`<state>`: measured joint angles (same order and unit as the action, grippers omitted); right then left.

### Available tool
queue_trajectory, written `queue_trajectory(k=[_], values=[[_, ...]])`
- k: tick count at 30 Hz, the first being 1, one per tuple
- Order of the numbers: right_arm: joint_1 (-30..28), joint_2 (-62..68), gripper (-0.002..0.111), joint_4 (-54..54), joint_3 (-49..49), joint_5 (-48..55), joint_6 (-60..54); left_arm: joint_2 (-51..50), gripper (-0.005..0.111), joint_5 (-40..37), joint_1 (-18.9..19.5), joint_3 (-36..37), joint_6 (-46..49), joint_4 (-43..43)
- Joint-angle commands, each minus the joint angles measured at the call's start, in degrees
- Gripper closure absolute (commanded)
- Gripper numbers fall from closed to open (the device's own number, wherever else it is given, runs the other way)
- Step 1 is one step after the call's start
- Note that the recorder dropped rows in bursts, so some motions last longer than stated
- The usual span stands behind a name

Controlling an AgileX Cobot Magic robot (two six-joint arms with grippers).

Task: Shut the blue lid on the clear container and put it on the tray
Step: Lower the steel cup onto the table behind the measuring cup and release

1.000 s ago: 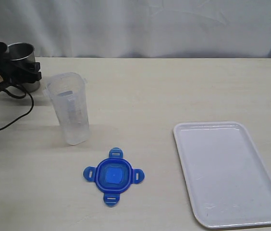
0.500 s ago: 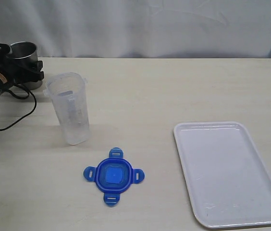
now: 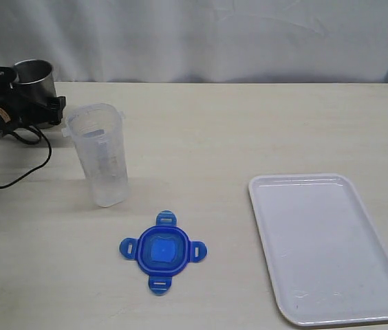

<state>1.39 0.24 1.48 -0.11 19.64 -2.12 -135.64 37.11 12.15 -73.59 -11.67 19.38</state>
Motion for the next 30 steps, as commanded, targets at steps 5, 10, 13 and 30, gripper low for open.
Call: queue_trajectory(k=[5, 10, 13, 30], values=[[0.10, -0.24, 0.104, -0.46, 0.11, -0.04, 0.03, 2.62, 0.002, -5.32, 0.12, 0.16, -0.46, 2.86], [0.10, -0.24, 0.104, -0.46, 0.11, -0.04, 0.03, 2.98, 0.002, -5.55, 0.12, 0.16, -0.34, 2.50], [0.10, -0.24, 0.104, -0.46, 0.11, -0.04, 0.03, 2.98, 0.002, -5.86, 0.12, 0.16, -0.11, 2.50], [0.10, -0.24, 0.104, -0.46, 0.11, -0.04, 0.03, 6.21, 0.002, -15.32, 0.12, 0.16, 6.14, 3.88]])
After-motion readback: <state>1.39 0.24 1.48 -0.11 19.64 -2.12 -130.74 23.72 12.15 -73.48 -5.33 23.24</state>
